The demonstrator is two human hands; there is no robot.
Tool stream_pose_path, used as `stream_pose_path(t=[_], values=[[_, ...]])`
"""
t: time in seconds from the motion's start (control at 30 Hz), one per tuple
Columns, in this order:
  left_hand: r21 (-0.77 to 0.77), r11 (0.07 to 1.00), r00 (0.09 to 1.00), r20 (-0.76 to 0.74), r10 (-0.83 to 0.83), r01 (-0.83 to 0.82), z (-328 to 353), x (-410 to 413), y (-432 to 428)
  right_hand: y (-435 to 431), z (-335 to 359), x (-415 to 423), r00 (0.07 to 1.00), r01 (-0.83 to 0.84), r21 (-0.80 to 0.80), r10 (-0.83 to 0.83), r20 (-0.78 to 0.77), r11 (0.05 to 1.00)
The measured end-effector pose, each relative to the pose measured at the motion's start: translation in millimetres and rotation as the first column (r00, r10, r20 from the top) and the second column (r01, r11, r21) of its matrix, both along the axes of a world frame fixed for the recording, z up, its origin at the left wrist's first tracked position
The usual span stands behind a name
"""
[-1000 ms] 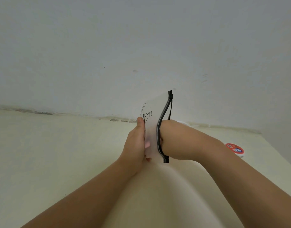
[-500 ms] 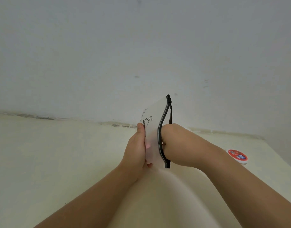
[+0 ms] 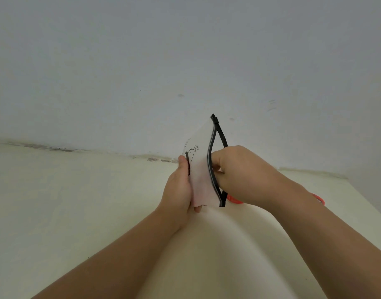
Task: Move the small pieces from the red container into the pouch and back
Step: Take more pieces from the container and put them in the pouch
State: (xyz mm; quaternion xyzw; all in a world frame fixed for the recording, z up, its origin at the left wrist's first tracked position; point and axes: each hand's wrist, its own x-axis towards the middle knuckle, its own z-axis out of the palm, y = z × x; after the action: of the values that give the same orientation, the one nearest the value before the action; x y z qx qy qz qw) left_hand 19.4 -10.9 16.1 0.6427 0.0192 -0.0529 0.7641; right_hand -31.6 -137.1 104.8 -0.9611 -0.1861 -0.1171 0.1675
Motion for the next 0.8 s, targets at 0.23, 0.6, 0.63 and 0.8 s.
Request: stream_pose_path(t=[0.23,0.6,0.63,0.8], values=[[-0.053,0.999,1.0,0.012,0.009,-0.008,1.9,-1.5,1.2,-12.1,13.6,1.9,0.997,-0.074,0.369,0.081,-0.004,0.926],[-0.065,0.998,1.0,-0.011,0.01,-0.01,0.6,-0.4,2.4,-61.1,2.7,27.3,0.981,0.193,0.207,-0.183,-0.069,0.959],[-0.065,0.998,1.0,-0.007,0.01,-0.01,-0.2,0.4,2.6,-60.1,0.0,28.1,0.979,0.198,0.192,-0.184,-0.086,0.961],[-0.072,0.997,1.0,-0.002,0.004,-0.004,-1.5,1.2,3.1,-59.3,-7.4,30.5,0.976,0.186,0.154,-0.165,-0.139,0.971]])
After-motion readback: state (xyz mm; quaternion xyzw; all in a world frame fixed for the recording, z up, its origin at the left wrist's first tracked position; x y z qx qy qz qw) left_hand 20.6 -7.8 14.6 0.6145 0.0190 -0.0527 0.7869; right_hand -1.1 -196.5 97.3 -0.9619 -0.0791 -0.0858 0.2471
